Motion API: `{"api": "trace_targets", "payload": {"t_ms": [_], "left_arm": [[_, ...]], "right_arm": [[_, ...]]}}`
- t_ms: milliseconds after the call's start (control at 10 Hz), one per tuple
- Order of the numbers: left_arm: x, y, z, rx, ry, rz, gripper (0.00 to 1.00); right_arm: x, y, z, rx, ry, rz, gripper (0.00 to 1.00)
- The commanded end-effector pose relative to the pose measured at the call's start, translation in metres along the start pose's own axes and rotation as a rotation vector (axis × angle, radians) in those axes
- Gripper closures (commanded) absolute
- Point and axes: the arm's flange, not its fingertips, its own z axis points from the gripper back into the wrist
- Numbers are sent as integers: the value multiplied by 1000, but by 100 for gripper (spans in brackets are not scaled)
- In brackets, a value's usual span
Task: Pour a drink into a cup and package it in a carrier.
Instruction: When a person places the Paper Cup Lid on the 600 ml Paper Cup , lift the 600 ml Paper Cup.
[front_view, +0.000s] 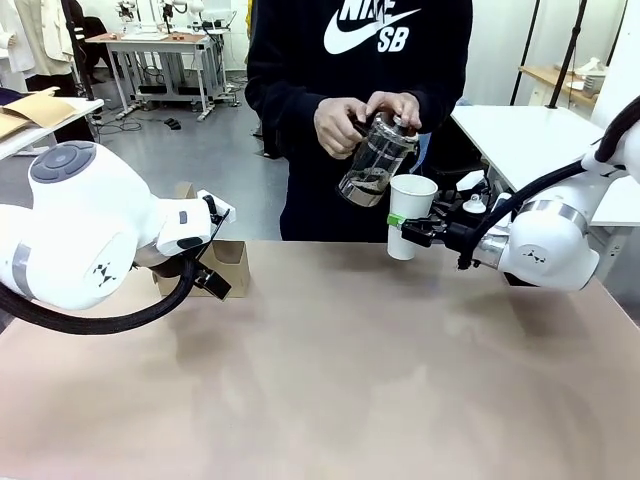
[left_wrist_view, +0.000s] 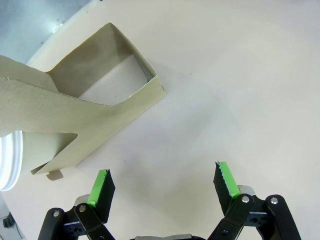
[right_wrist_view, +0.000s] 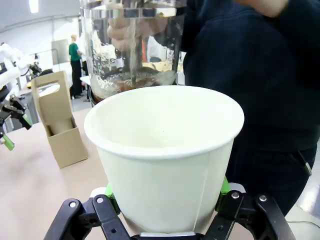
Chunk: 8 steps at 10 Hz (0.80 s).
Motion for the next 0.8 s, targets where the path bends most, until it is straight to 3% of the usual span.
{"api": "trace_targets", "payload": {"t_ms": [0, 700], "left_arm": [[0, 0, 0, -2, -1, 1, 0], [0, 0, 0, -2, -1, 1, 0]], "right_arm": [[5, 4, -4, -20, -4, -2, 20], [5, 4, -4, -20, -4, -2, 20]]}}
